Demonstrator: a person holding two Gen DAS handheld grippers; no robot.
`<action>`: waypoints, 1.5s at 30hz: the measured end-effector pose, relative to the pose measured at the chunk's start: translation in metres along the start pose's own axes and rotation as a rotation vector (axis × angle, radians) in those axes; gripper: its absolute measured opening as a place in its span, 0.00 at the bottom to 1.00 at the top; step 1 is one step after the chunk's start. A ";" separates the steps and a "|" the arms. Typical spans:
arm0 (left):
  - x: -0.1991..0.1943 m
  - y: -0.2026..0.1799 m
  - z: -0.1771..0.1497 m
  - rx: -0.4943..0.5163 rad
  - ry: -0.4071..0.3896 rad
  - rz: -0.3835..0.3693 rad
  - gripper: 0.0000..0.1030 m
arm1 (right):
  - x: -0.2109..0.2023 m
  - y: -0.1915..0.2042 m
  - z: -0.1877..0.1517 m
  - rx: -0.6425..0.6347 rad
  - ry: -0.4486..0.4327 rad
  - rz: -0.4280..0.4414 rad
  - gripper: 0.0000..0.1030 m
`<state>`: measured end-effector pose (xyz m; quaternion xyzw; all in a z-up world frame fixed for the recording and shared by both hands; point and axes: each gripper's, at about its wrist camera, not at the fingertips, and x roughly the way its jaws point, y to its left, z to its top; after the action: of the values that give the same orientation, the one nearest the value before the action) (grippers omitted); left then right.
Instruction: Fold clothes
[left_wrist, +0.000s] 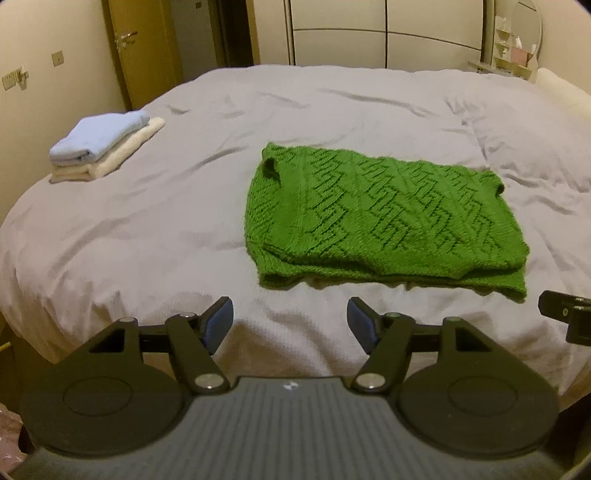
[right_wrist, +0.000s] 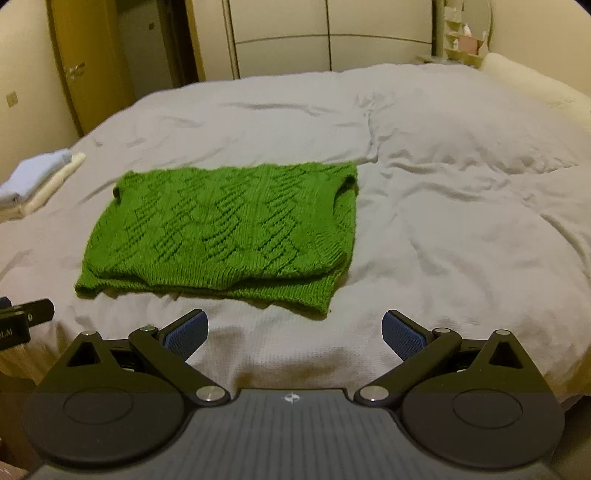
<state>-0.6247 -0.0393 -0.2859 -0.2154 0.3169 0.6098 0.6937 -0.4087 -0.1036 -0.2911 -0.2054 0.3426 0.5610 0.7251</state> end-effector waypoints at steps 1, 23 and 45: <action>0.002 0.001 0.000 0.000 0.004 -0.001 0.63 | 0.002 0.001 0.000 -0.003 0.005 -0.002 1.00; 0.058 0.007 0.006 -0.005 0.114 -0.005 0.67 | 0.057 0.004 0.017 -0.016 0.113 -0.012 1.00; 0.106 0.052 0.019 -0.205 0.172 -0.127 0.79 | 0.103 -0.062 0.025 0.273 0.081 0.191 1.00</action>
<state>-0.6662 0.0576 -0.3421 -0.3562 0.2969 0.5734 0.6754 -0.3292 -0.0354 -0.3542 -0.0941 0.4625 0.5670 0.6751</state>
